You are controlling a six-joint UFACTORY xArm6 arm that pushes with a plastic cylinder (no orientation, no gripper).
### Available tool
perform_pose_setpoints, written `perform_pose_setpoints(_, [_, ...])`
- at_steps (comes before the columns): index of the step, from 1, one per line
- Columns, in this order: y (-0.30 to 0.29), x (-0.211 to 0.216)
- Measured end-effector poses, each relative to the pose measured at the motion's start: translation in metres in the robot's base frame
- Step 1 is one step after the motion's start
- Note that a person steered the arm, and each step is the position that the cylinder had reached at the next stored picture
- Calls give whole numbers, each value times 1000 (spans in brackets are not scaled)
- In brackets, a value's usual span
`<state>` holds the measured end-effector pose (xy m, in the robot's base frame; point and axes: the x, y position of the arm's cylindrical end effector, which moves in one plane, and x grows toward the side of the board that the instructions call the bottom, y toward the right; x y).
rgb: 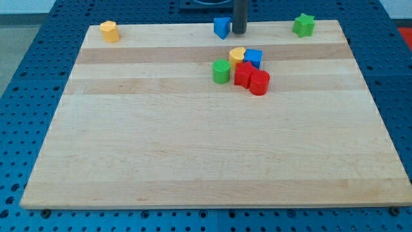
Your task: Slide the blue triangle slightly to the left
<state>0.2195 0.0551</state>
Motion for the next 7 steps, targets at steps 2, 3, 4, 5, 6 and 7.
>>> perform_pose_setpoints(2, [-23,3])
perform_pose_setpoints(3, [-42,3])
perform_pose_setpoints(4, [-43,3])
perform_pose_setpoints(5, [-15,3])
perform_pose_setpoints(6, [36,2])
perform_pose_setpoints(7, [84,2])
